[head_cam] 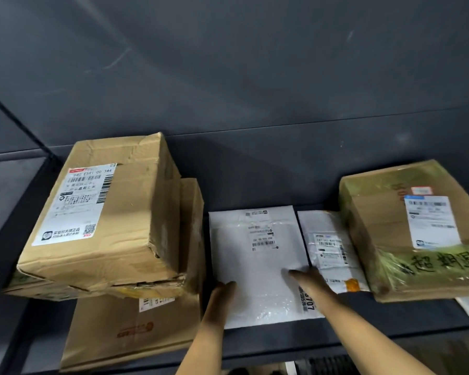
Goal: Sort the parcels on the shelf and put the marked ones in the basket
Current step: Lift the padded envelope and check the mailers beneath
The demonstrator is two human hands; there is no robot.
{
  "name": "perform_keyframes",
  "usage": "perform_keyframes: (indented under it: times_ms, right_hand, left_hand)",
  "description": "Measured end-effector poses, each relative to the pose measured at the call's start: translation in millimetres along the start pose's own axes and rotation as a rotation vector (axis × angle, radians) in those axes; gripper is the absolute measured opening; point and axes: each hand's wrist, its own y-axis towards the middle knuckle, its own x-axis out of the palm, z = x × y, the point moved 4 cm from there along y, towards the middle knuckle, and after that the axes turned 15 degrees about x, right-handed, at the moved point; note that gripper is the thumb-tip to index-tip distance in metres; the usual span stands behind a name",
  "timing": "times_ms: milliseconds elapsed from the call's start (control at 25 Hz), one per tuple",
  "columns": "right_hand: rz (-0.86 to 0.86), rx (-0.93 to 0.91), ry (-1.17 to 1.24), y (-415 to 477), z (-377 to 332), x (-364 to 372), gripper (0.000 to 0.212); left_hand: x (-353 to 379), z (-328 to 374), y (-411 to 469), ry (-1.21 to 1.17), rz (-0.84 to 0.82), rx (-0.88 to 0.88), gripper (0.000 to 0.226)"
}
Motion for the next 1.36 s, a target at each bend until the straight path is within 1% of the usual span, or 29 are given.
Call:
perform_keyframes:
  times_ms: [80,160,280,400,480,560,640,720,920,1080,1200,1360]
  right_hand:
    - [-0.062,0.027,0.101,1.8,-0.3,-6.9,0.047]
    - [-0.063,0.026,0.111,-2.5,0.2,-14.6,0.047]
    - [-0.004,-0.101,0.205,-21.8,-9.0,-27.7,0.041]
    - [-0.057,-0.282,0.361,-54.3,-22.5,-49.7,0.033]
    - [-0.071,-0.373,0.44,-73.2,-32.8,-68.8,0.033]
    - [-0.06,-0.442,0.503,-86.6,-45.4,-86.7,0.033]
    - [-0.065,-0.493,0.547,-98.3,-59.1,-97.4,0.032]
    - [-0.087,-0.525,0.597,-107.6,-68.8,-103.4,0.034]
    - [-0.13,-0.581,0.6,-126.3,-86.6,-107.4,0.029]
    - [-0.15,-0.61,0.608,-135.8,-91.7,-108.7,0.031]
    - [-0.151,-0.634,0.603,-142.7,-93.9,-111.6,0.031]
    - [-0.149,-0.662,0.594,-150.2,-98.1,-116.1,0.032]
  left_hand:
    - [-2.4,3.1,-0.3,-0.048,0.029,-0.001,0.043]
    - [-0.4,14.2,-7.2,-0.117,0.014,-0.027,0.043]
    - [-2.3,28.4,-12.0,-0.279,0.042,-0.002,0.046]
    - [-14.7,55.4,-14.9,-0.439,0.086,0.111,0.052]
    - [-25.0,77.1,-16.0,-0.459,0.076,0.251,0.05]
    - [-29.8,101.9,-16.4,-0.476,0.01,0.344,0.039]
    - [-32.6,126.5,-19.2,-0.506,-0.035,0.4,0.023]
    - [-37.5,142.4,-21.7,-0.506,-0.035,0.441,0.015]
    - [-51.3,153.5,-25.8,-0.53,-0.01,0.474,0.023]
    - [-57.4,160.2,-25.3,-0.524,-0.013,0.481,0.016]
    - [-59.0,164.4,-25.7,-0.53,-0.012,0.47,0.032]
    - [-59.4,171.4,-26.6,-0.528,-0.043,0.495,0.043]
